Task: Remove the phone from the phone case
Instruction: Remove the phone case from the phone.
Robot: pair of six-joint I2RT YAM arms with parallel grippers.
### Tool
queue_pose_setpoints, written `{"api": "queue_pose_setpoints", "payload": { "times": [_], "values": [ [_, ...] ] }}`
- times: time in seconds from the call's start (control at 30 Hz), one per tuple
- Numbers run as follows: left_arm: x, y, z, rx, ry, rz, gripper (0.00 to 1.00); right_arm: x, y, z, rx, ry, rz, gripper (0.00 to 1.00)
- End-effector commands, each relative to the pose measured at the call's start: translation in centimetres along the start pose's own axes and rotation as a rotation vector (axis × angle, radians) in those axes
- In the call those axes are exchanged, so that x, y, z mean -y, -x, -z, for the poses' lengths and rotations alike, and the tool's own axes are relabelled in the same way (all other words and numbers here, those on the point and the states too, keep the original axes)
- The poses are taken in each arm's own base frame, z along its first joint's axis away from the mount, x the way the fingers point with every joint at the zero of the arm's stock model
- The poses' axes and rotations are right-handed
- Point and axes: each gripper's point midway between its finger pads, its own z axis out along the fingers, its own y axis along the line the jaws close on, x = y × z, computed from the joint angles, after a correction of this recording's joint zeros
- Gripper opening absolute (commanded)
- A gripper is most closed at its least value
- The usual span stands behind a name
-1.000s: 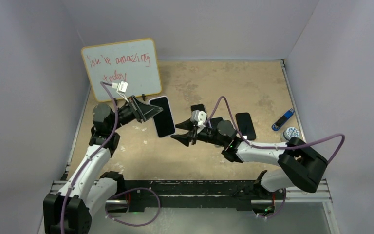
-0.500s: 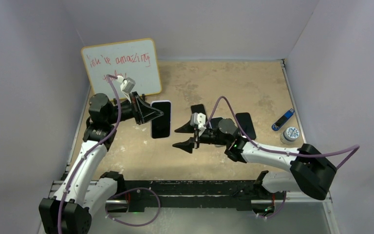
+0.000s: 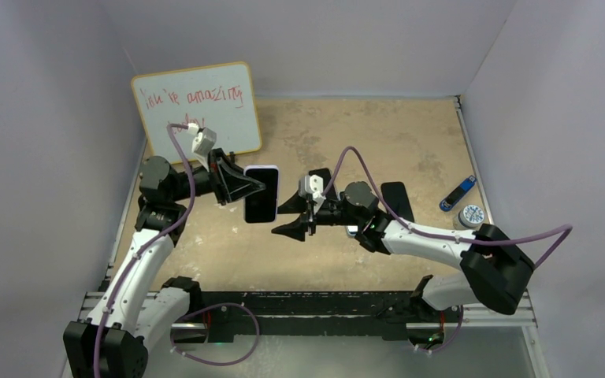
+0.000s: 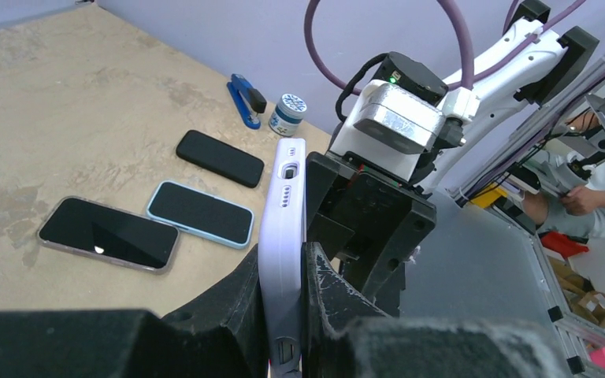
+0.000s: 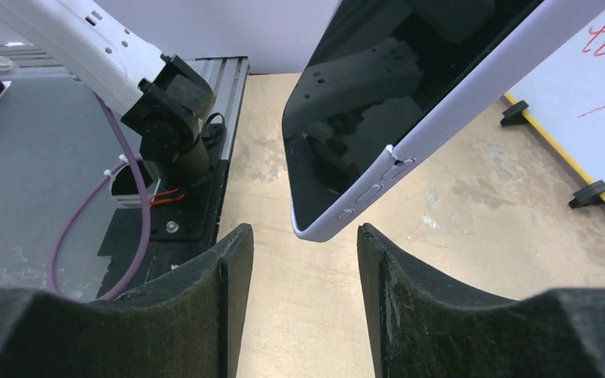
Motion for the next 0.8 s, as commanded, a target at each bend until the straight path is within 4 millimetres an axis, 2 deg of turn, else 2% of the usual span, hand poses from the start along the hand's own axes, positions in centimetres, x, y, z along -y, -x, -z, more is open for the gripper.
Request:
{"api": "queue_pose_setpoints", "payload": {
  "times": [0.0, 0.1, 0.23, 0.37, 0.57, 0.77],
  "values": [
    [1.74, 1.28, -0.05, 0.026, -0.062, -0.094, 0.00, -0.09, 2.42, -0.63, 0.044, 0.029, 0.020, 0.51],
    [1.88, 1.28, -0.09, 0.025, -0.068, -0.089, 0.00, -0.10, 2.12, -0.80, 0.034, 0.037, 0.020, 0.45],
    [1.76, 1.14, -0.17, 0.021, -0.070, -0.072, 0.00, -0.25, 1.73, -0.99, 0.015, 0.059, 0.024, 0.30],
    [1.80, 1.07, -0.23, 0.021, -0.076, -0.064, 0.00, -0.32, 1.74, -1.10, 0.010, 0.073, 0.029, 0.22],
    [2.09, 1.14, -0.32, 0.025, -0.093, -0.041, 0.00, -0.28, 1.77, -1.18, 0.003, 0.093, 0.116, 0.00],
    [2.11, 1.21, -0.85, 0.043, -0.112, 0.032, 0.00, 0.02, 1.90, -1.39, -0.031, 0.122, 0.232, 0.00]
  ]
}}
